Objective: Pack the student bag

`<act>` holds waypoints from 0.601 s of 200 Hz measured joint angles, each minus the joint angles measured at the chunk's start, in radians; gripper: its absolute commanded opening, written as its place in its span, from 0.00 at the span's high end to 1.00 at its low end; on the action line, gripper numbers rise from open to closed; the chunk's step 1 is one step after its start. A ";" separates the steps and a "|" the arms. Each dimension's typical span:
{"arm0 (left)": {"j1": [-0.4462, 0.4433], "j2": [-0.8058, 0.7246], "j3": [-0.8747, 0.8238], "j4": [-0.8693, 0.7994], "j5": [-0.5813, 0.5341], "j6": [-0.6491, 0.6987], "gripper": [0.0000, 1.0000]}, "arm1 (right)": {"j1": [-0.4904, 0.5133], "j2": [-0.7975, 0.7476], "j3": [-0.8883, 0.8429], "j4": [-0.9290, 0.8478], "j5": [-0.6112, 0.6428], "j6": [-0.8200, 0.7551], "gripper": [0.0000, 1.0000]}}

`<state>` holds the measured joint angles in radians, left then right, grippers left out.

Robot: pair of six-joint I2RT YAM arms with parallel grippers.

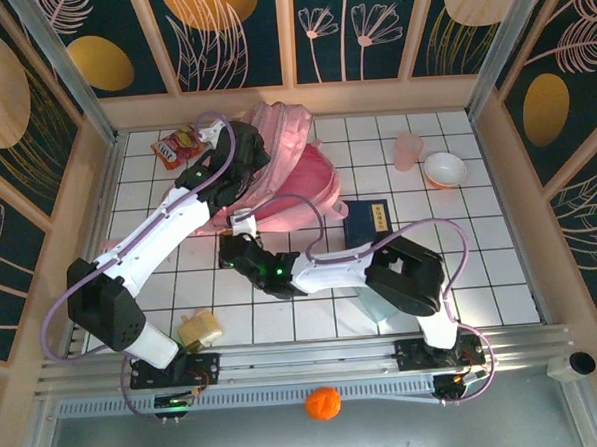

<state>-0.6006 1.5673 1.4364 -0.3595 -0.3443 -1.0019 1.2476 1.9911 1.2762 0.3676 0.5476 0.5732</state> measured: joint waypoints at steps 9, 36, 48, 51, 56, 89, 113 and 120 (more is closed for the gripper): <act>0.000 0.000 0.000 0.005 0.004 -0.008 1.00 | -0.001 0.021 0.019 0.005 -0.010 0.001 1.00; 0.000 0.001 0.000 0.016 0.010 -0.022 1.00 | -0.014 0.097 0.100 0.011 -0.049 0.007 1.00; 0.000 0.003 0.002 0.017 0.009 -0.024 1.00 | -0.024 0.140 0.148 0.010 -0.062 0.009 1.00; 0.000 0.003 0.002 0.016 0.009 -0.024 1.00 | -0.026 0.150 0.161 0.007 -0.068 0.009 1.00; 0.000 0.005 0.002 0.016 0.009 -0.024 1.00 | -0.031 0.169 0.186 0.005 -0.076 0.008 1.00; 0.003 0.016 0.002 0.016 0.011 -0.023 1.00 | -0.055 0.251 0.309 -0.005 -0.114 0.008 1.00; 0.003 0.018 0.002 0.015 0.001 -0.021 1.00 | -0.060 0.254 0.315 -0.009 -0.134 0.008 1.00; 0.003 0.018 0.002 0.015 -0.005 -0.021 1.00 | -0.060 0.254 0.314 -0.010 -0.137 0.009 0.94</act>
<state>-0.5976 1.5848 1.4380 -0.3443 -0.3496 -1.0225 1.1881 2.2456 1.5902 0.3573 0.4103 0.5819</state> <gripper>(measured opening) 0.051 0.050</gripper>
